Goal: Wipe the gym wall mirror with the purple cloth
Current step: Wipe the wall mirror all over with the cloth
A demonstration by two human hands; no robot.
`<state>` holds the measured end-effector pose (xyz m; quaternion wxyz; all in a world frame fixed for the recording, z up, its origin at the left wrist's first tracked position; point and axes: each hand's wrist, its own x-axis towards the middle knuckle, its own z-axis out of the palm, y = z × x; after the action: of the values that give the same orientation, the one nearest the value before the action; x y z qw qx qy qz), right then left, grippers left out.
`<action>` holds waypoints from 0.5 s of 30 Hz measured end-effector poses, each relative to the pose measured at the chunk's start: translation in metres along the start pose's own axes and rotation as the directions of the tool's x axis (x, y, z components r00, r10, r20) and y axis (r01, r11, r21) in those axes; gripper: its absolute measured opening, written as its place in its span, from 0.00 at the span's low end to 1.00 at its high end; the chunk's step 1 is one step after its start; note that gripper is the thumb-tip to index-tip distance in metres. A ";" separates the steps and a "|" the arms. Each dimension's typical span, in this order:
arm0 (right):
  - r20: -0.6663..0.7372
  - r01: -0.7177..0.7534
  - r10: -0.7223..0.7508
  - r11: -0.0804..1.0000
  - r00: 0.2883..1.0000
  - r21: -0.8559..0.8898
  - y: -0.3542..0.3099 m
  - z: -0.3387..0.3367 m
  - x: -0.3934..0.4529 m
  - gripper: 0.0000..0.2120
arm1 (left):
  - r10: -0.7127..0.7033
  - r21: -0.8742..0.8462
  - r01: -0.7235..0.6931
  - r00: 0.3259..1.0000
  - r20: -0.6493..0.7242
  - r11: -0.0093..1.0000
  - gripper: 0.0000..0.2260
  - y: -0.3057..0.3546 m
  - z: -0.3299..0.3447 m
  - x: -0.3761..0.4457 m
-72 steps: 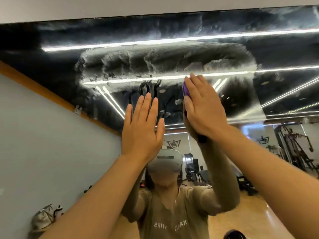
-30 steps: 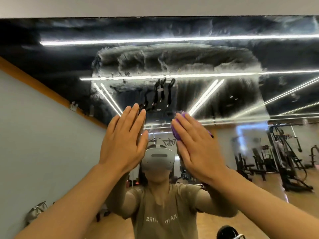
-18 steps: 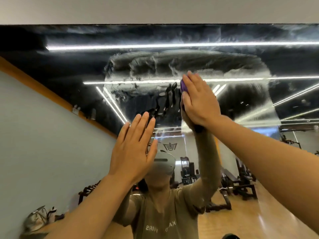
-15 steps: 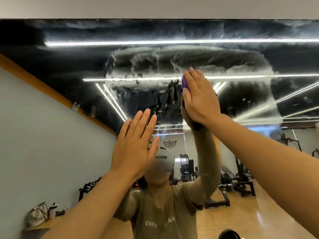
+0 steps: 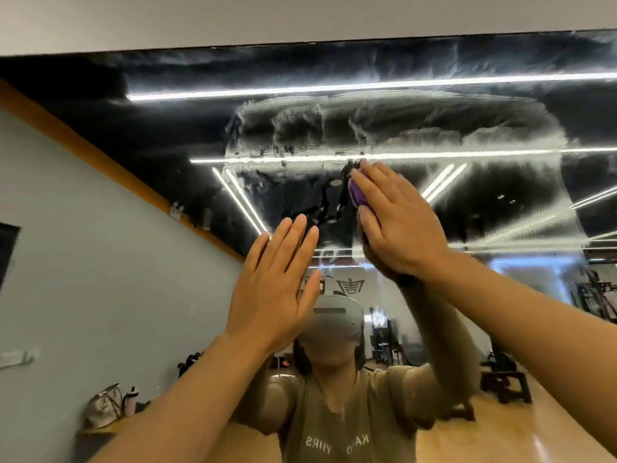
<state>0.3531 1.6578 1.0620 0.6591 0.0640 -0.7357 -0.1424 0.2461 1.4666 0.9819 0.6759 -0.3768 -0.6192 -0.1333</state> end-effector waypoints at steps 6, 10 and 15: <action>-0.029 -0.073 0.074 0.997 0.997 0.030 -0.003 0.001 0.053 0.28 | 0.004 -0.008 -0.005 0.999 -0.036 1.000 0.27 -0.001 0.001 0.000; -0.020 0.054 -0.053 0.998 0.998 0.026 -0.022 0.009 -0.023 0.27 | 0.005 -0.026 -0.007 0.999 -0.040 1.000 0.26 -0.002 0.002 0.001; 0.032 0.147 -0.147 0.989 0.989 0.027 -0.036 0.008 -0.085 0.26 | 0.014 -0.080 -0.018 0.998 -0.056 0.997 0.26 -0.003 -0.003 -0.003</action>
<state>0.3524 1.6489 0.9698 0.6332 0.1239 -0.7419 -0.1825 0.2458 1.4621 0.9803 0.6779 -0.4049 -0.5915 -0.1632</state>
